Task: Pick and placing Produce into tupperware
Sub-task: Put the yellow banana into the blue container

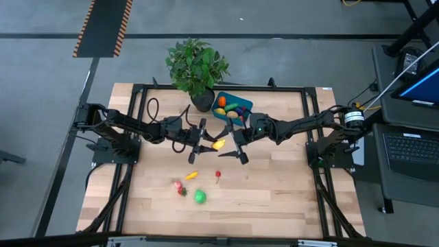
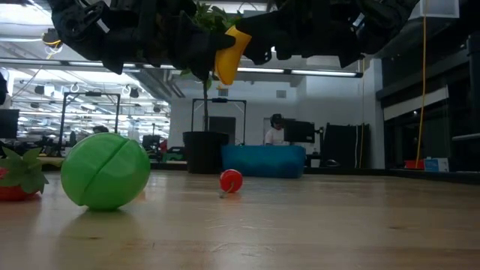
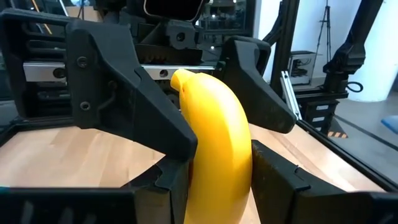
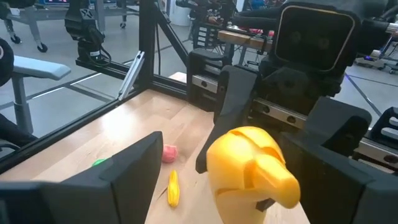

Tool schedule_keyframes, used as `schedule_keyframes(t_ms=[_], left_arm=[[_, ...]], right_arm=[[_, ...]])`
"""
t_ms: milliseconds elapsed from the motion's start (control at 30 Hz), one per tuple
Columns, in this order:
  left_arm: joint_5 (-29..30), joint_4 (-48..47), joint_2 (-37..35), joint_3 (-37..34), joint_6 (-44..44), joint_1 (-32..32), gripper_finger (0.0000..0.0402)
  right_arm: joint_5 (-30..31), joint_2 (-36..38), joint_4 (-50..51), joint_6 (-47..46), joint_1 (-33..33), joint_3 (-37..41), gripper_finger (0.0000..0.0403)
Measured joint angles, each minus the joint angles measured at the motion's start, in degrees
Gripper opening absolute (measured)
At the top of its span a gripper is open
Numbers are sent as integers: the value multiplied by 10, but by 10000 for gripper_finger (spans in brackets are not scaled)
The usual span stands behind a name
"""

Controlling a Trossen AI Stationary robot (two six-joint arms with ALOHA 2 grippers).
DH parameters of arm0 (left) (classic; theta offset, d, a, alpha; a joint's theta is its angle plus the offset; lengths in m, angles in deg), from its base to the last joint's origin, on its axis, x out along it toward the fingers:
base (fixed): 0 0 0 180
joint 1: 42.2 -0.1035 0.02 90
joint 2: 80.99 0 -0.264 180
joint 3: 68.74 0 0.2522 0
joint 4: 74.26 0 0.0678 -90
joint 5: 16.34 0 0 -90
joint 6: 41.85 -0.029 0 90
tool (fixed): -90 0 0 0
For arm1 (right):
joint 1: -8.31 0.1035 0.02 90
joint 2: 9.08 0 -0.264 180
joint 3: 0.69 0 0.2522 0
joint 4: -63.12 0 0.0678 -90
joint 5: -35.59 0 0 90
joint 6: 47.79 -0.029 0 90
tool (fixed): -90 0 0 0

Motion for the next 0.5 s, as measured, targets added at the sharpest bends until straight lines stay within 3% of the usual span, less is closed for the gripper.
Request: schedule_keyframes(t_ms=[167,500], left_arm=[[-1,4,0,0,1,1,130],[-1,8,0,-1,0,15,130]], right_arm=[[0,0,0,12,0,0,290],[0,0,2,13,0,0,160]])
